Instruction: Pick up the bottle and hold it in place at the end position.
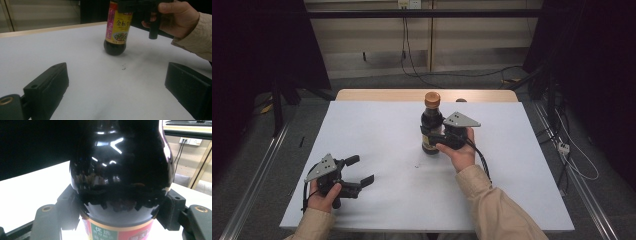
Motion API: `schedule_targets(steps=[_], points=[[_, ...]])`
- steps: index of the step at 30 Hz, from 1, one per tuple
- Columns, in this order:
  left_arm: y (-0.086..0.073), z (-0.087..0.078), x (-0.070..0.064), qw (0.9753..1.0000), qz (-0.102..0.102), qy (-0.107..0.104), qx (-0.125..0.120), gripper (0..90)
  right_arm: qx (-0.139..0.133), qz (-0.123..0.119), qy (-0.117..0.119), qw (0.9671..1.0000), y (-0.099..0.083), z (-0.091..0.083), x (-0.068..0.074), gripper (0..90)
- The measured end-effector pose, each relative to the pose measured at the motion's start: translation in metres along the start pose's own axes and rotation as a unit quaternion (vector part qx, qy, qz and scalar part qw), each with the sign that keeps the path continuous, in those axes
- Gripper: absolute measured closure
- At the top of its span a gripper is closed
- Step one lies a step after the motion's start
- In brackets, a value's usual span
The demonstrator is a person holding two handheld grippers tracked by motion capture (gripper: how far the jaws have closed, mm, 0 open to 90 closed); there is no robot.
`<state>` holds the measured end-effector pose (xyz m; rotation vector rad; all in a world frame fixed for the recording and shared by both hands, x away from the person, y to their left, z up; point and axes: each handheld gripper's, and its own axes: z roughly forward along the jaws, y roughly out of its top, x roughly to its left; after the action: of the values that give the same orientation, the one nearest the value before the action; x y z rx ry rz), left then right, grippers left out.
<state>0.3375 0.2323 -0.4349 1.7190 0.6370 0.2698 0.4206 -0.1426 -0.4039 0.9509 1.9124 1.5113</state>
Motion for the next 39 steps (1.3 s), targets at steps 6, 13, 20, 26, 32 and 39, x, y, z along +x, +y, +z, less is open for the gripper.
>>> schedule_targets(steps=[6,13,20,26,32,39], points=[[0.0,0.0,0.0,1.0,-0.004,0.001,-0.001,5.0,0.004,-0.003,0.0,1.0,-0.001,0.004,-0.004,30.3],[0.0,-0.001,0.0,1.0,-0.003,0.002,-0.002,5.0,-0.002,0.007,-0.001,1.0,-0.002,0.008,-0.005,30.3],[0.0,-0.001,0.0,1.0,-0.004,0.001,-0.003,5.0,-0.006,0.001,0.001,1.0,-0.002,0.009,-0.004,30.2],[0.0,0.0,0.0,1.0,-0.004,0.002,-0.003,5.0,-0.007,0.001,0.003,1.0,-0.001,0.011,-0.004,30.1],[0.0,0.0,0.0,1.0,-0.004,0.002,-0.002,5.0,-0.009,-0.003,0.004,1.0,0.0,0.016,-0.004,30.0],[0.0,-0.001,0.0,1.0,-0.003,0.002,-0.002,5.0,-0.008,0.006,0.017,0.9998,-0.003,0.012,-0.01,29.9]])
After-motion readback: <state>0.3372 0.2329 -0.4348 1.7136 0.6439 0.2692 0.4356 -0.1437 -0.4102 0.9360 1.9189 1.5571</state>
